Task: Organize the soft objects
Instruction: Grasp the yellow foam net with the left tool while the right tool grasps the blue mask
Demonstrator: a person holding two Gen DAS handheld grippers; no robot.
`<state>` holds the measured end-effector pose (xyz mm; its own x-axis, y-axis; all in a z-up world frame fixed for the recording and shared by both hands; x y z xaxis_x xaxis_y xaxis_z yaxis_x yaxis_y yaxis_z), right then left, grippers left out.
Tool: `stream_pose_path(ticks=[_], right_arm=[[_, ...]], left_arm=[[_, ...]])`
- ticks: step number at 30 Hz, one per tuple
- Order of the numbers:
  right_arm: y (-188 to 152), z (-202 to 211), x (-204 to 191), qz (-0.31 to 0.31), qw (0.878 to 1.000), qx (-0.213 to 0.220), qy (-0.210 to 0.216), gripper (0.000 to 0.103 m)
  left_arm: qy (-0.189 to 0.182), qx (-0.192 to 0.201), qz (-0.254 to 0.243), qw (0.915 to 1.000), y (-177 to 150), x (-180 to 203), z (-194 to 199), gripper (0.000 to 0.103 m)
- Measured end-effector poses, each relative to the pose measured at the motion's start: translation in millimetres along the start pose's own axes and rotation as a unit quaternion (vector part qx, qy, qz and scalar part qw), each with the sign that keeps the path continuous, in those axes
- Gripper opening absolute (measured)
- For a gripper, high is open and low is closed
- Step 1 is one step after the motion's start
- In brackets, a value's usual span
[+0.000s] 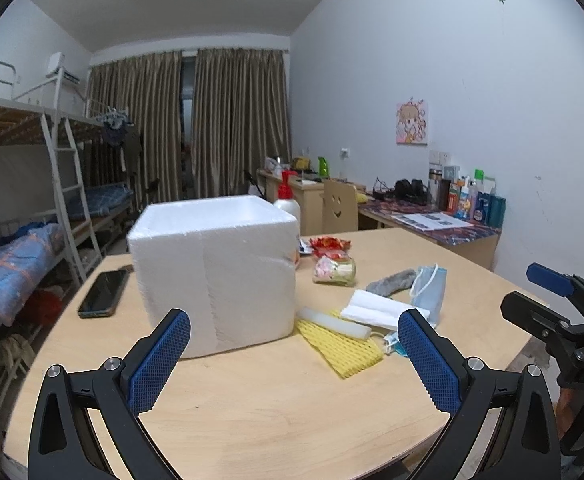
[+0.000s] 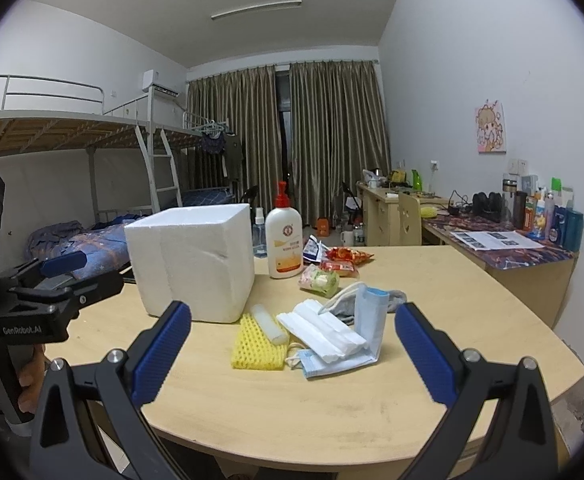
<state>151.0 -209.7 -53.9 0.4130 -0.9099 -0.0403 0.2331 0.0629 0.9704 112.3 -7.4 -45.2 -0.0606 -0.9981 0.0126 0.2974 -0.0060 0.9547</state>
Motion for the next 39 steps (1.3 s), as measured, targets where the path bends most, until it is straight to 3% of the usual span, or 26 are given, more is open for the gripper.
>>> stream_pose_path(ticks=[10, 22, 33, 39], right_arm=[[-15.6, -27.8, 19.1, 0.001, 0.999, -0.033, -0.021, 0.103], [-26.4, -59.1, 47.1, -0.011, 0.997, -0.068, -0.031, 0.103], [-37.9, -92.0, 68.6, -0.022, 0.994, -0.104, -0.029, 0.103], [-44.9, -103.7, 74.9, -0.026, 0.992, -0.125, -0.022, 0.086]], left_arm=[[-0.043, -0.054, 0.006, 0.9976, -19.7, 16.5, -45.1, 0.103], [-0.065, -0.12, 0.007, 0.9905, -43.4, 36.9, -102.9, 0.103], [-0.072, -0.185, 0.021, 0.9799, -68.2, 43.3, -156.6, 0.092], [-0.07, -0.211, 0.024, 0.9747, -74.7, 43.5, -171.6, 0.082]])
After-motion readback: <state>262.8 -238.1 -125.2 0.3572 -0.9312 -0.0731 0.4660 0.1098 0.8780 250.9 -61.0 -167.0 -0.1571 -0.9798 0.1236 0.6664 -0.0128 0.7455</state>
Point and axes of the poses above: each gripper's, at about its wrist camera, not at the fingertips, and z roughly against the way its jaws point, x to its right, y to its top, the point moved 8 cm from there along -z, roughly the way its jaws point, and after that the axes turned 1 degree about x, right-handed, at the moved point
